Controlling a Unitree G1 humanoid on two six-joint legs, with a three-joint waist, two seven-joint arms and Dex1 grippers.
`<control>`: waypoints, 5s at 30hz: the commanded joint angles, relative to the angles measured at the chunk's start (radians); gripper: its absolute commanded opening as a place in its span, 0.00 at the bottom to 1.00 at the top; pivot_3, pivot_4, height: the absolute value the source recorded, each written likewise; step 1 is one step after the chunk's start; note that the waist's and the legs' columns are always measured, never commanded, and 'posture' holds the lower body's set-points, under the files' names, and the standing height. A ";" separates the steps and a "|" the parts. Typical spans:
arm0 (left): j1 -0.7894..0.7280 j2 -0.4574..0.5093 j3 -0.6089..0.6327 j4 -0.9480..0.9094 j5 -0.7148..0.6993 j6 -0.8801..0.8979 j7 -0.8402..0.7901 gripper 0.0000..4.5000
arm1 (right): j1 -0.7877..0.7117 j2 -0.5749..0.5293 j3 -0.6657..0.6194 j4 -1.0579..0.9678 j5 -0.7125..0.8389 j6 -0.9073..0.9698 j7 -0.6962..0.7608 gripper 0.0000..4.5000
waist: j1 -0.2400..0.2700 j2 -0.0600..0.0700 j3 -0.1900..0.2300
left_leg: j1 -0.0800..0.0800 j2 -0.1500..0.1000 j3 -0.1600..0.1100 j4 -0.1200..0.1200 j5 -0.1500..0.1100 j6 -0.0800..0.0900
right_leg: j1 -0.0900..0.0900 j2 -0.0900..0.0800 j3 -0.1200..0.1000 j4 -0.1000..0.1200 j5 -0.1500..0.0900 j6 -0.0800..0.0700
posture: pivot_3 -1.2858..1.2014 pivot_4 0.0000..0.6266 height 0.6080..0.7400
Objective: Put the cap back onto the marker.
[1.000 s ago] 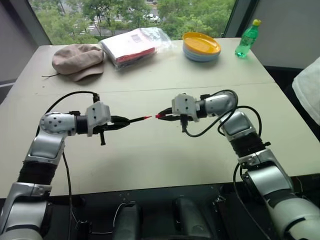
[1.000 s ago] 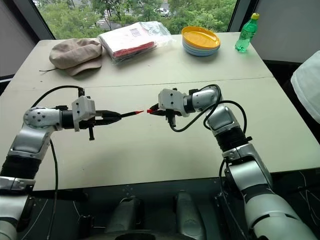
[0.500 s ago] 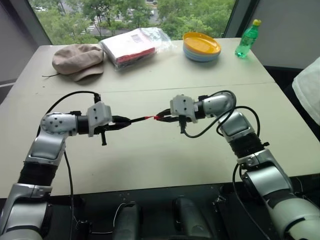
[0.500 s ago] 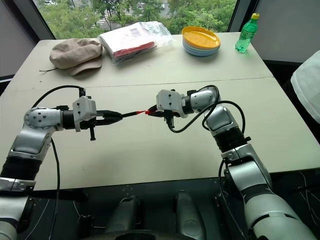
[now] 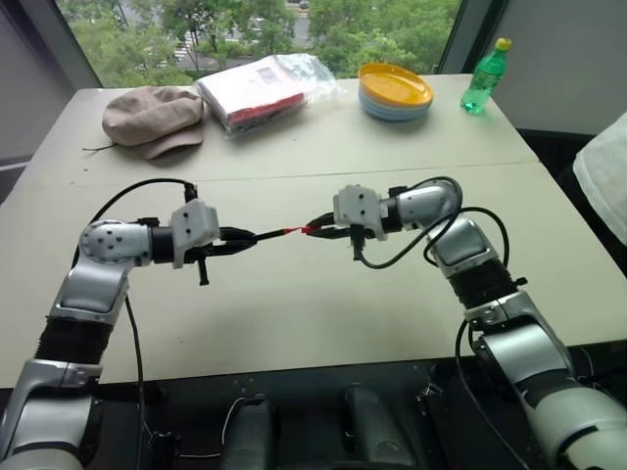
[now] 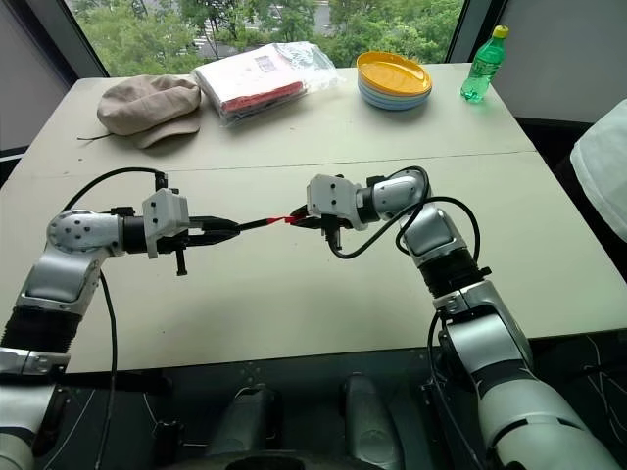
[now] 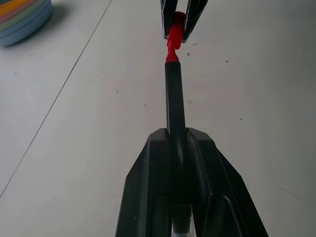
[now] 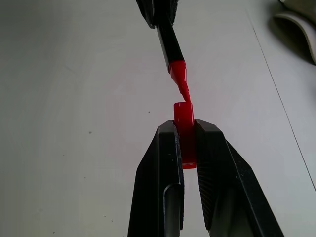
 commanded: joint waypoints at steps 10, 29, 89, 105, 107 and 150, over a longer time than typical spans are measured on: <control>-0.009 0.002 0.003 -0.017 0.001 -0.012 0.001 0.00 | -0.032 0.000 -0.006 -0.023 0.017 -0.011 -0.001 0.00 | 0.000 0.000 0.000 | 0.000 0.000 0.000 0.000 0.000 0.000 | 0.000 0.000 0.000 0.000 0.000 0.000 | 0.52 0.24 1.00; -0.005 -0.009 -0.009 -0.051 0.006 -0.016 0.009 0.00 | -0.031 0.049 0.024 -0.052 0.017 0.002 0.013 0.00 | 0.000 0.000 0.000 | 0.000 0.000 0.000 0.000 0.000 0.000 | 0.000 0.000 0.000 0.000 0.000 0.000 | 0.52 0.24 1.00; 0.078 0.004 0.055 -0.156 0.006 0.061 -0.010 0.00 | -0.072 0.127 0.070 -0.096 -0.022 0.003 0.047 0.50 | -0.005 0.000 0.000 | 0.000 0.001 0.000 0.000 0.000 0.000 | -0.001 0.001 0.000 0.001 0.000 0.000 | 0.52 0.24 1.00; 0.399 0.075 0.406 -0.455 -0.091 0.504 0.337 0.00 | -0.094 0.035 -0.024 -0.097 0.094 0.115 0.047 0.87 | -0.004 0.000 0.000 | 0.000 0.001 -0.001 0.000 0.000 0.000 | -0.001 0.000 0.000 0.001 0.000 0.000 | 0.52 0.24 1.00; 0.455 0.077 0.481 -0.519 -0.109 0.628 0.395 0.00 | -0.092 0.019 -0.030 -0.122 0.109 0.150 0.058 0.87 | -0.003 0.000 0.000 | 0.000 0.001 -0.001 -0.001 0.000 0.000 | -0.001 0.000 0.000 0.000 0.000 -0.001 | 0.52 0.24 1.00; 0.465 -0.111 0.608 -0.388 -0.196 0.851 0.761 0.29 | -0.086 -0.110 -0.202 -0.416 0.486 0.641 0.001 0.88 | 0.002 -0.001 0.000 | 0.000 0.000 -0.002 -0.001 0.000 0.000 | 0.000 -0.002 -0.001 -0.001 -0.001 -0.002 | 0.52 0.24 1.00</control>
